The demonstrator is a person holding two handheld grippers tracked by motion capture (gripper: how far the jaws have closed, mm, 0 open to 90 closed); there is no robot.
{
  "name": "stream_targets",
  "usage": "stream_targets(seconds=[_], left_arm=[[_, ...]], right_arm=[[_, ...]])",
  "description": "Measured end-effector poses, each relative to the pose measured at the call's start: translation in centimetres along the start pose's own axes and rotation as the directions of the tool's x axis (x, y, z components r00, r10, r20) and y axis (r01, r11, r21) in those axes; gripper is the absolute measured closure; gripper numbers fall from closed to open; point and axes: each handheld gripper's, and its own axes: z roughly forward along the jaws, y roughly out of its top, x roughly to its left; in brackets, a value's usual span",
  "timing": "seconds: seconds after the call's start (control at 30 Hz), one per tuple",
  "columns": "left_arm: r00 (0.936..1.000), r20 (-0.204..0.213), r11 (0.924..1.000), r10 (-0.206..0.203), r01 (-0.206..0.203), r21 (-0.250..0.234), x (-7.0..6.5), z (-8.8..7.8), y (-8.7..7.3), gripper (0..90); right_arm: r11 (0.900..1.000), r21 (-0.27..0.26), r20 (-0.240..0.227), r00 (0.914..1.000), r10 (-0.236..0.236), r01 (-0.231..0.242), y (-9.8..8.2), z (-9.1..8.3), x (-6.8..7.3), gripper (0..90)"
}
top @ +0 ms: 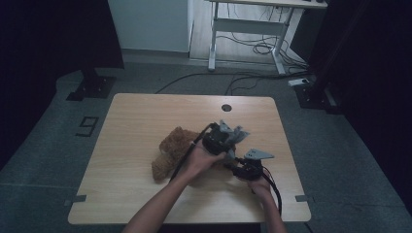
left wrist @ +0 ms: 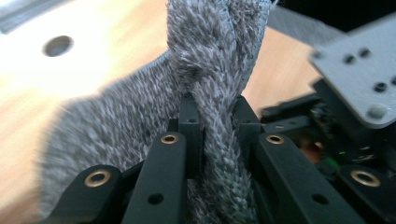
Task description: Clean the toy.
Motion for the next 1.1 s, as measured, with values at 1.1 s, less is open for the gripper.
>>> stream_targets(seconds=[1.1], left_arm=[[0.9518,-0.214,0.9747,-0.22,0.223,-0.01,10.6,-7.5,-7.5,78.2]], right_arm=[[1.0,0.005,-0.003,1.0,0.006,-0.006,-0.1,0.2,0.5,59.8]])
